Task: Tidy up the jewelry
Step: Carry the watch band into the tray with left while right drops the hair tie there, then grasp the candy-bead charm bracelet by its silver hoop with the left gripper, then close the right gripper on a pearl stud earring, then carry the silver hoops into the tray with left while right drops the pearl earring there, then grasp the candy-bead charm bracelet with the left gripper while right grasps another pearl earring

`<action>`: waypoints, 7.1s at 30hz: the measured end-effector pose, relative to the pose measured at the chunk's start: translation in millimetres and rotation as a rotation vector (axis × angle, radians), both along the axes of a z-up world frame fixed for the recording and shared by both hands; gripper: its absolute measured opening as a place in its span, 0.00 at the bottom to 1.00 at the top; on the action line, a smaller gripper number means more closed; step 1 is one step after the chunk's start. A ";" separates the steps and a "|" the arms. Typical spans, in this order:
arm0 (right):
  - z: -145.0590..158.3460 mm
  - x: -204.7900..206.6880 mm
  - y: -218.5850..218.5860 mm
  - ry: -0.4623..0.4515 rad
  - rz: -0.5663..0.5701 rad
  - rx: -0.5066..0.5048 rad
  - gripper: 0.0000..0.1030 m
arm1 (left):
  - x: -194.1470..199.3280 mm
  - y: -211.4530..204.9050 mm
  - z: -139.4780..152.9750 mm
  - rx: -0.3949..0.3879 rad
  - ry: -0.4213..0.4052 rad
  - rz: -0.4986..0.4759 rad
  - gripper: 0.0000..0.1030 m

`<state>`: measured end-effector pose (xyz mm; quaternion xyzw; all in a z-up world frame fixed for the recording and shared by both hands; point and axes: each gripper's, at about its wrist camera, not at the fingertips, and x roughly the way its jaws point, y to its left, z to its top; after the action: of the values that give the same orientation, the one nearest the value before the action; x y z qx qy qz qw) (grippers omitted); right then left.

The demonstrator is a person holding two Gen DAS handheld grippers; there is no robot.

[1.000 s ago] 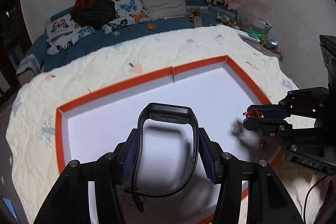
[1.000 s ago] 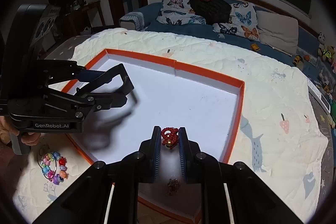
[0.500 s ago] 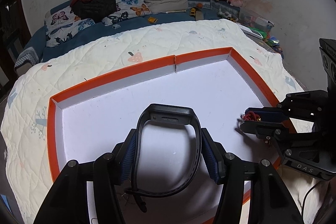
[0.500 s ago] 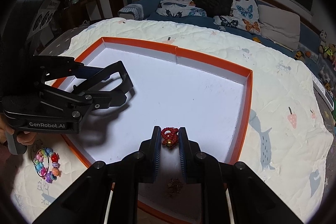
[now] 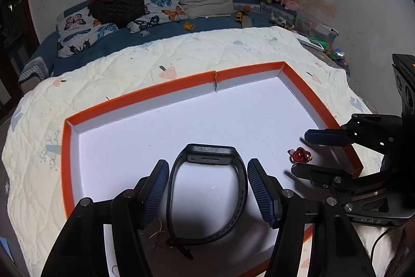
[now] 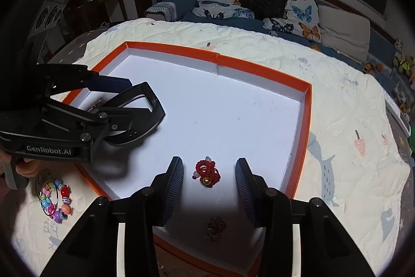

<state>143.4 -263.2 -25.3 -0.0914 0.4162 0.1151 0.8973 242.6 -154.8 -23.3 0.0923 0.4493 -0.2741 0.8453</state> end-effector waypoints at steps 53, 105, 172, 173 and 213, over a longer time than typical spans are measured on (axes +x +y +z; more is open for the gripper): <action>-12.2 -110.2 4.6 -0.019 -0.040 0.048 0.61 | -180.9 83.6 -20.5 0.018 -0.022 -0.039 0.50; -8.5 -126.5 31.1 0.000 0.098 0.009 0.10 | -189.3 105.4 8.7 -0.109 -0.067 0.053 0.50; 25.1 -65.6 -16.6 -0.080 -0.035 0.043 0.34 | -96.6 80.0 22.8 -0.109 -0.065 0.092 0.61; 27.2 -70.7 -17.2 -0.086 -0.037 0.043 0.34 | -100.5 82.4 25.0 -0.103 -0.069 0.097 0.62; -21.7 -83.3 12.3 -0.018 0.000 0.003 0.15 | -218.4 136.4 -2.5 -0.062 -0.039 0.155 0.65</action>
<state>60.1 -250.9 -46.9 -0.0910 0.4079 0.1150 0.9012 24.2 -18.4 -25.8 0.0365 0.4300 -0.2197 0.8749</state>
